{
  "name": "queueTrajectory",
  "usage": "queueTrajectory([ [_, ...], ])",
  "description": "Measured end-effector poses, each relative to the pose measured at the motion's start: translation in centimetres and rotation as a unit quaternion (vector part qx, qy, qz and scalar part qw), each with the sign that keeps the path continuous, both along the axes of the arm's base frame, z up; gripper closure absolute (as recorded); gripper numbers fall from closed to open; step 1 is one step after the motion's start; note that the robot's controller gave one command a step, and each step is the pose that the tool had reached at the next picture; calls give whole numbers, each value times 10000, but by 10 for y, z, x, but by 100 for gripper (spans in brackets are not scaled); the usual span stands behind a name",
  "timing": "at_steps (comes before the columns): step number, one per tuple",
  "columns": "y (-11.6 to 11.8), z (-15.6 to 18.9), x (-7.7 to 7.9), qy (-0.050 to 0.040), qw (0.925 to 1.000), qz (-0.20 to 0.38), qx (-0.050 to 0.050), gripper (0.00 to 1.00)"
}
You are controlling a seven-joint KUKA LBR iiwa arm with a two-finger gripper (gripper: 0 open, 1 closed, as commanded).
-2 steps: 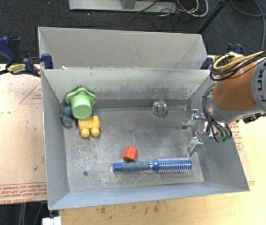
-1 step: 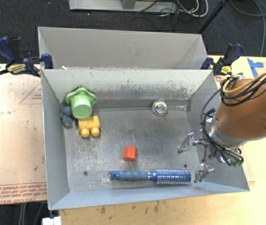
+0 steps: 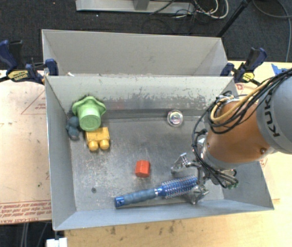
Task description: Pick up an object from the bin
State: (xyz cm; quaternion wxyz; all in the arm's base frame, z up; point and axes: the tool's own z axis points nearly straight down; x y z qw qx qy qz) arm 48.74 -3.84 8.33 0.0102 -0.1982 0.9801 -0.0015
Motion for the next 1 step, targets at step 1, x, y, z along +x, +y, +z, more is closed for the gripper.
queueTrajectory([
  [1,1,-2,-2,46,10000,11,0,100],
])
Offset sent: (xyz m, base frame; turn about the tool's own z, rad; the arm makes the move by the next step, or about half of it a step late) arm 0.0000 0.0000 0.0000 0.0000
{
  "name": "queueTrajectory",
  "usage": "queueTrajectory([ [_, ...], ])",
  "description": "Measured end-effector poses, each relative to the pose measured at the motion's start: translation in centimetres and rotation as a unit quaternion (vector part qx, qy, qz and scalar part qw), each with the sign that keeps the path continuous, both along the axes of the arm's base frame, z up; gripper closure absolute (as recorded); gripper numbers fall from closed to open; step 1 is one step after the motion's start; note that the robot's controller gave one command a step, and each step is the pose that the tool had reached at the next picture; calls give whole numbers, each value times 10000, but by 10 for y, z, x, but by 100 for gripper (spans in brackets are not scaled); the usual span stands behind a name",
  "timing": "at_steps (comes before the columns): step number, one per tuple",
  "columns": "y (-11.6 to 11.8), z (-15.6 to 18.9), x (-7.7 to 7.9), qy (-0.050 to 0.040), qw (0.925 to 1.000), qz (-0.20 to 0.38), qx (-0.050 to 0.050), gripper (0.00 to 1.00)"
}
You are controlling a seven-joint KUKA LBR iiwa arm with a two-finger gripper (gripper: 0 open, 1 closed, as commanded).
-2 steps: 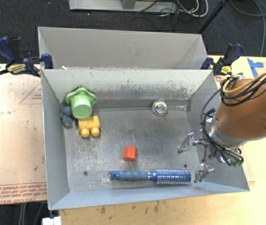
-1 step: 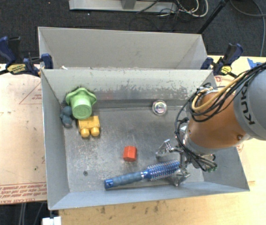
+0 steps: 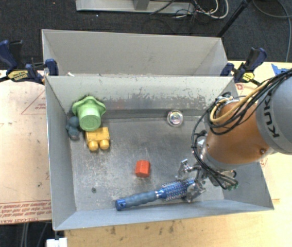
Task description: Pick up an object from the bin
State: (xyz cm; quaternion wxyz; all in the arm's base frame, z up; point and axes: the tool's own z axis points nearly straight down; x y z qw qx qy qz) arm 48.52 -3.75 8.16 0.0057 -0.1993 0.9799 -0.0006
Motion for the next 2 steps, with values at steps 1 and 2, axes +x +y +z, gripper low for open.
queueTrajectory([
  [1,1,101,11,6,10000,-54,-4,100],
  [2,18,172,11,5,10000,13,-2,100],
])
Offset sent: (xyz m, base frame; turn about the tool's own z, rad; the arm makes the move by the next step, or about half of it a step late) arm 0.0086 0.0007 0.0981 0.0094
